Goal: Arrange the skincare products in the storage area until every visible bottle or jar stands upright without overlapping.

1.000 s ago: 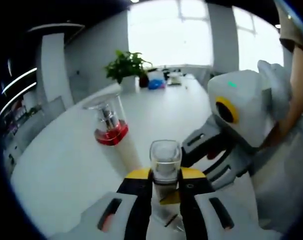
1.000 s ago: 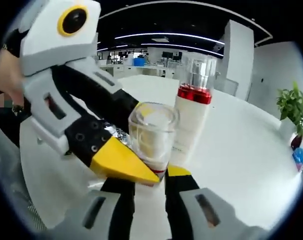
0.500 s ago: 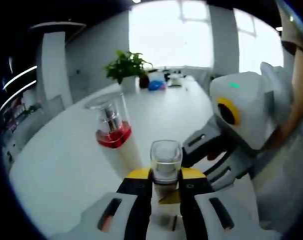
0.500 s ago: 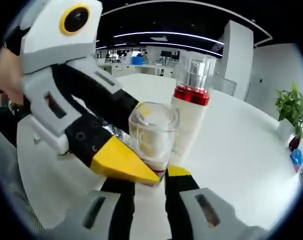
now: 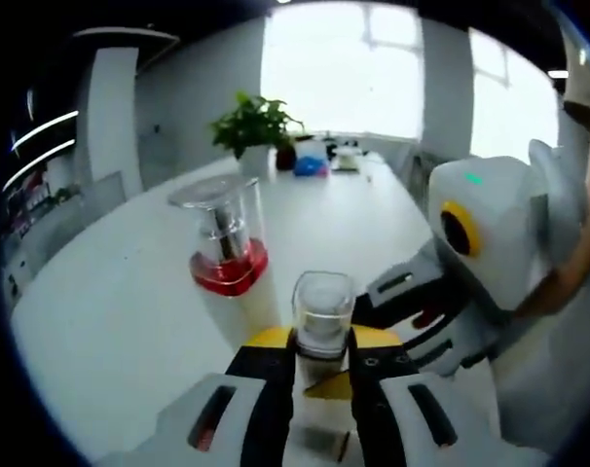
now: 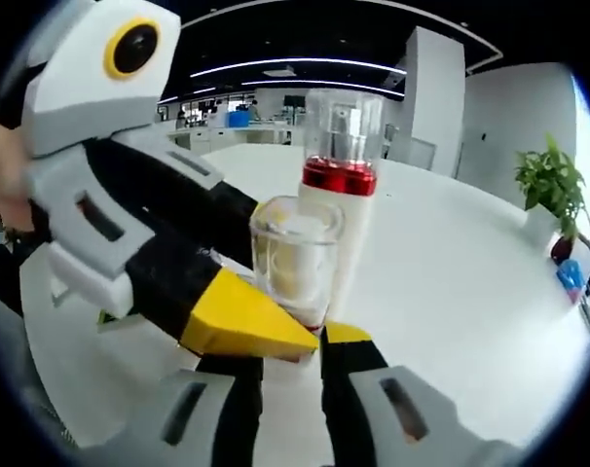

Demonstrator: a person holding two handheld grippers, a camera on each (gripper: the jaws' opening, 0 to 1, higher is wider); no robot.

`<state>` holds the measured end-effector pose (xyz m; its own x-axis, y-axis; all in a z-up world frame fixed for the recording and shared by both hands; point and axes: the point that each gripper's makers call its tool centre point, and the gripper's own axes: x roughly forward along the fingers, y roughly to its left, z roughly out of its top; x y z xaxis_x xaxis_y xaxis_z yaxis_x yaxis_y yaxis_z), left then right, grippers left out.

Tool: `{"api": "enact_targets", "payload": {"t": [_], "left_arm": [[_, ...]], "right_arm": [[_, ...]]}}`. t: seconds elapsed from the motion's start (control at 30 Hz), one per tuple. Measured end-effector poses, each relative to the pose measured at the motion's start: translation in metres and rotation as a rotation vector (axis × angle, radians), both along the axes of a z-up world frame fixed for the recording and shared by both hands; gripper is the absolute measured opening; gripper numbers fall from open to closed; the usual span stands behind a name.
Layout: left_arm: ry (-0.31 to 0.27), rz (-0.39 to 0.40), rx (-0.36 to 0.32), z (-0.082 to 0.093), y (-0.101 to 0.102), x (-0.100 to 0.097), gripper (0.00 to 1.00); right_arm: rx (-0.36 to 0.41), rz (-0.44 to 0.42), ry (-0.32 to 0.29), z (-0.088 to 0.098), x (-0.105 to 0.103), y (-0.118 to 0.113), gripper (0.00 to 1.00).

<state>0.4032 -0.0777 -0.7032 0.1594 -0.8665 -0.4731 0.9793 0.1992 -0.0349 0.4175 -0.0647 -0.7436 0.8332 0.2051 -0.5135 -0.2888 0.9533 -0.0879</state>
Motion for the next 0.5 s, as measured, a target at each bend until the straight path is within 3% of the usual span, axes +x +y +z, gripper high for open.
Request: {"api": "enact_targets", "payload": {"t": [0.5], "left_arm": [[0.009, 0.060, -0.004, 0.004, 0.020, 0.003, 0.19]], "right_arm": [[0.005, -0.027, -0.014, 0.001, 0.004, -0.006, 0.22]]}}
